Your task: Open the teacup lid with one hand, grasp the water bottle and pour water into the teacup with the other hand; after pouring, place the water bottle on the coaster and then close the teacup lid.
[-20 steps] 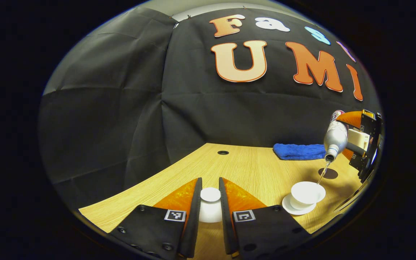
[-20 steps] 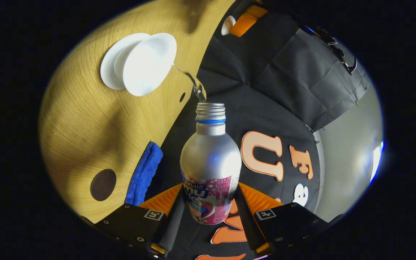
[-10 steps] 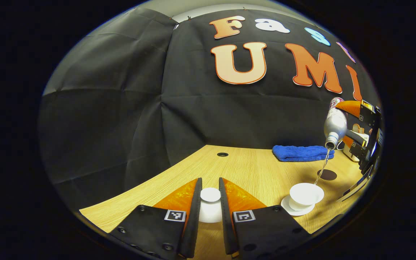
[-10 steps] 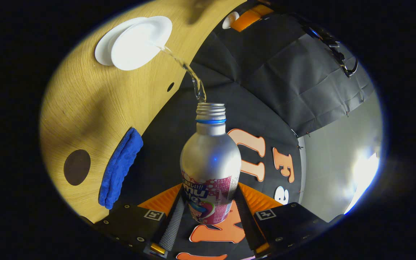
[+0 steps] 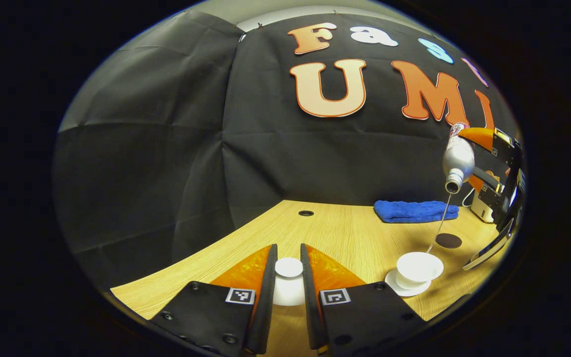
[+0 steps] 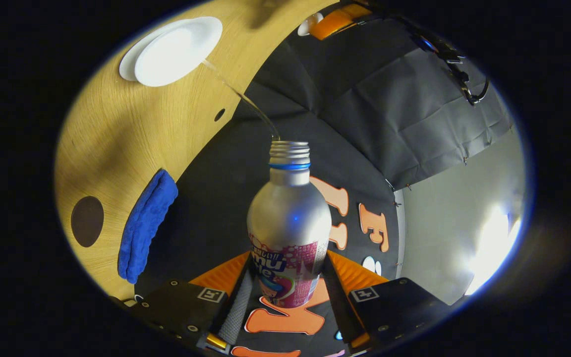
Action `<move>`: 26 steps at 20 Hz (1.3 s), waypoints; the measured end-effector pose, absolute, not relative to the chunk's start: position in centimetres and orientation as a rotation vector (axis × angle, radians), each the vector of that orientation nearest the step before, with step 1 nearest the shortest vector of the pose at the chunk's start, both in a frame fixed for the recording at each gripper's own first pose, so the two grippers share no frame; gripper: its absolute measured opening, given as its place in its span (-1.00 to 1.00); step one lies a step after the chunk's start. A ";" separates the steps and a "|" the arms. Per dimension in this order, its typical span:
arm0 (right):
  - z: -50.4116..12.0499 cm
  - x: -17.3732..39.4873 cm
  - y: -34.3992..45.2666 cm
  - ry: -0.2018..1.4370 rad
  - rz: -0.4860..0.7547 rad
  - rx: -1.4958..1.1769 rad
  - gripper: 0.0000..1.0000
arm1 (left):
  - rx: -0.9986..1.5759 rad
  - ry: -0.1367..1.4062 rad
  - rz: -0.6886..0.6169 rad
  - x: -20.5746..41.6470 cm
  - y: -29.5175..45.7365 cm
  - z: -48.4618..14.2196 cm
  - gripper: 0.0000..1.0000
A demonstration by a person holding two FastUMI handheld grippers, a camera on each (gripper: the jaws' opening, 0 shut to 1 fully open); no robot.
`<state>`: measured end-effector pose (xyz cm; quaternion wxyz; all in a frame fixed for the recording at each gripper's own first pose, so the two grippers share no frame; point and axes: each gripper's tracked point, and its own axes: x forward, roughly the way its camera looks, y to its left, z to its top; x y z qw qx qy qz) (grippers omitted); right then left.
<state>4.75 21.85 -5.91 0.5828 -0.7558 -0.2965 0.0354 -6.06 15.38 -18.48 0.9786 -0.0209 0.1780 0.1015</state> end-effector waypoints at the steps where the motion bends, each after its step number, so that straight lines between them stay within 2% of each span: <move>1: -6.1 4.8 21.9 -0.699 0.090 -1.770 0.53 | -0.044 0.358 0.202 -6.0 15.3 -18.6 -0.32; 3: -6.0 4.6 22.1 -0.703 0.100 -1.781 0.53 | -0.046 0.359 0.203 -6.0 15.4 -18.7 -0.39; 4: -6.0 4.6 22.1 -0.705 0.107 -1.789 0.53 | -0.044 0.361 0.206 -6.1 15.4 -18.7 -0.33; 5: -6.1 4.5 22.3 -0.705 0.113 -1.792 0.53 | -0.043 0.361 0.206 -6.1 15.4 -18.8 -0.39; 6: -6.4 4.4 22.4 -0.703 0.127 -1.796 0.53 | -0.043 0.360 0.208 -6.0 15.5 -18.7 -0.33; 12: -7.6 4.6 23.2 -0.694 0.180 -1.810 0.53 | -0.043 0.349 0.192 -6.1 15.2 -18.7 -0.32; 13: -7.9 4.5 23.2 -0.686 0.188 -1.803 0.53 | -0.042 0.343 0.189 -6.1 15.2 -18.6 -0.39; 17: -9.1 4.9 23.2 -0.652 0.211 -1.754 0.53 | -0.039 0.330 0.162 -5.6 13.6 -18.1 -0.34; 25: -13.6 5.0 22.1 -0.460 0.285 -1.464 0.49 | -0.060 0.270 0.089 -4.1 10.2 -15.9 -0.33; 26: -14.2 5.0 21.9 -0.432 0.288 -1.410 0.55 | -0.061 0.261 0.080 -3.8 9.8 -15.5 -0.33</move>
